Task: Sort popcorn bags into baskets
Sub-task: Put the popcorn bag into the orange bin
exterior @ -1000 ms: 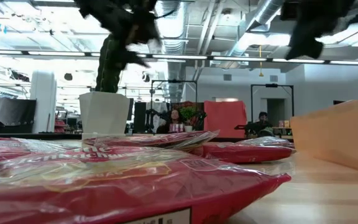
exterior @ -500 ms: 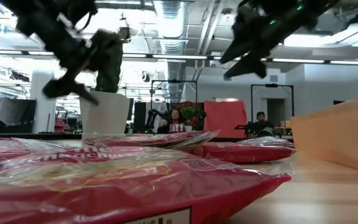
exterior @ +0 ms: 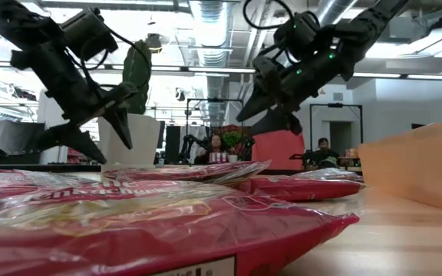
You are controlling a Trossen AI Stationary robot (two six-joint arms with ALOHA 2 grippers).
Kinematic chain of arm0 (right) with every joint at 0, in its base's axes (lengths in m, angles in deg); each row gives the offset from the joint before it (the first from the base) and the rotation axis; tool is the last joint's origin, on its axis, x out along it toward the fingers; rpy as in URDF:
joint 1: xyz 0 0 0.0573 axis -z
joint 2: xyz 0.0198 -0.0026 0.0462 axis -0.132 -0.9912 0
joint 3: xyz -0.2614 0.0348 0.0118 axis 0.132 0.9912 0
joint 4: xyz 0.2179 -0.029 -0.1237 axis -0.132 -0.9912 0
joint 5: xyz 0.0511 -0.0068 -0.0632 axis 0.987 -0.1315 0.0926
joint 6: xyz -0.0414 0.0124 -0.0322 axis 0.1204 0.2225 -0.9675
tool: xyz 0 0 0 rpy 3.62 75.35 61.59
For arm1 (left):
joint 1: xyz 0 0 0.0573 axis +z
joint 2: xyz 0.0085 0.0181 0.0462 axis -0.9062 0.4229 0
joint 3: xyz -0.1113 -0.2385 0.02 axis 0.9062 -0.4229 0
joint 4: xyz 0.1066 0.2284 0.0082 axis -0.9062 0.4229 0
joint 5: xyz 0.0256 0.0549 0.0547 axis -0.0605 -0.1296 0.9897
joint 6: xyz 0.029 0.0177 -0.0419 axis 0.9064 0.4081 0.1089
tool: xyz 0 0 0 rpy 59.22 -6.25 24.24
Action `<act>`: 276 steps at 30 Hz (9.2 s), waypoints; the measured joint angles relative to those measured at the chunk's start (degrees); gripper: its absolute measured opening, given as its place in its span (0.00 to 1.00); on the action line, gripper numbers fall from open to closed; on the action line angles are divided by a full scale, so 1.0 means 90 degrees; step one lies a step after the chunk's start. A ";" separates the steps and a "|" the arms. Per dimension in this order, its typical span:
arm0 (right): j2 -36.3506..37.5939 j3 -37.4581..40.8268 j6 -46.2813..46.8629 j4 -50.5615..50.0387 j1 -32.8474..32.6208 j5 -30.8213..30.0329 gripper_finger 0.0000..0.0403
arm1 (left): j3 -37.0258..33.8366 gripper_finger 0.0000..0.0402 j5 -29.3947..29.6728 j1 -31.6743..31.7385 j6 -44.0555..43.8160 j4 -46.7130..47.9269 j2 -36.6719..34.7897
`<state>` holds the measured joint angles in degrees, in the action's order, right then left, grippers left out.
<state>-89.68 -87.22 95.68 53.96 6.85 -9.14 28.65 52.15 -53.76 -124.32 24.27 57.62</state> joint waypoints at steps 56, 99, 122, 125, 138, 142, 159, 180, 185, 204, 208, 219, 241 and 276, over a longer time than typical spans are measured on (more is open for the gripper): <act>-0.0200 0.0000 0.2172 0.0453 0.0616 0.1070 0.61 | 0.0548 0.00 -0.0974 0.0459 0.0243 -0.3552 0.2191; -0.0200 0.0002 0.2571 -0.0018 0.0733 0.0770 0.61 | 0.1324 0.64 -0.1165 0.0536 -0.0114 -0.3973 0.4416; -0.0200 0.0005 0.2415 0.0046 0.0838 0.1176 0.61 | 0.1622 0.00 -0.0349 0.0686 0.0719 -0.3683 0.3877; -0.0202 0.0005 0.2431 0.0074 0.0834 0.1197 0.61 | 0.1625 0.00 -0.0305 0.0705 0.0706 -0.3765 0.3669; -0.0203 0.0005 0.2756 0.0453 0.0912 0.1227 0.61 | 0.1642 0.00 -0.0083 0.0703 0.0707 -0.3882 0.2963; -0.0203 0.0005 0.2967 0.0324 0.0918 0.1149 0.61 | 0.1644 0.00 0.0018 0.0704 0.0705 -0.3879 0.2927; -0.0203 0.0005 0.2532 0.0149 0.0979 0.1006 0.61 | 0.1794 0.16 -0.0491 0.0724 0.2946 -0.3333 0.2918; -0.0203 0.0005 0.2522 0.0147 0.0894 0.1173 0.61 | 0.3761 0.58 -0.0897 0.1451 0.5244 -0.0290 0.4363; -0.0203 0.0005 0.2521 0.0127 0.0854 0.1183 0.61 | 0.3764 0.58 -0.0884 0.1569 0.5375 -0.0136 0.4576; -0.0203 0.0005 0.2560 -0.0649 0.0729 0.0795 0.61 | 0.3781 0.05 -0.1417 0.0876 0.3300 0.0816 0.4871; -0.0203 0.0005 0.2770 -0.0861 0.0729 0.0480 0.61 | 0.3774 0.02 -0.1336 0.0863 0.3078 0.0832 0.4885; -0.0468 -0.0003 0.2769 -0.0435 0.0757 -0.0086 0.61 | 0.3755 0.00 -0.1287 0.0865 0.2893 0.0601 0.4899; -0.2221 -0.0459 0.3668 0.1426 0.0707 0.0529 0.52 | 0.3752 0.00 -0.1439 0.0873 0.2801 0.0334 0.4907; 0.3189 -0.0474 -0.3285 -0.7590 0.2492 0.3145 0.04 | 0.3750 0.21 -0.0962 0.0829 0.3465 0.0951 0.1174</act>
<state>-60.98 -91.48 66.11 -14.35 29.28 19.16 62.40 43.49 -46.30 -93.14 32.82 68.19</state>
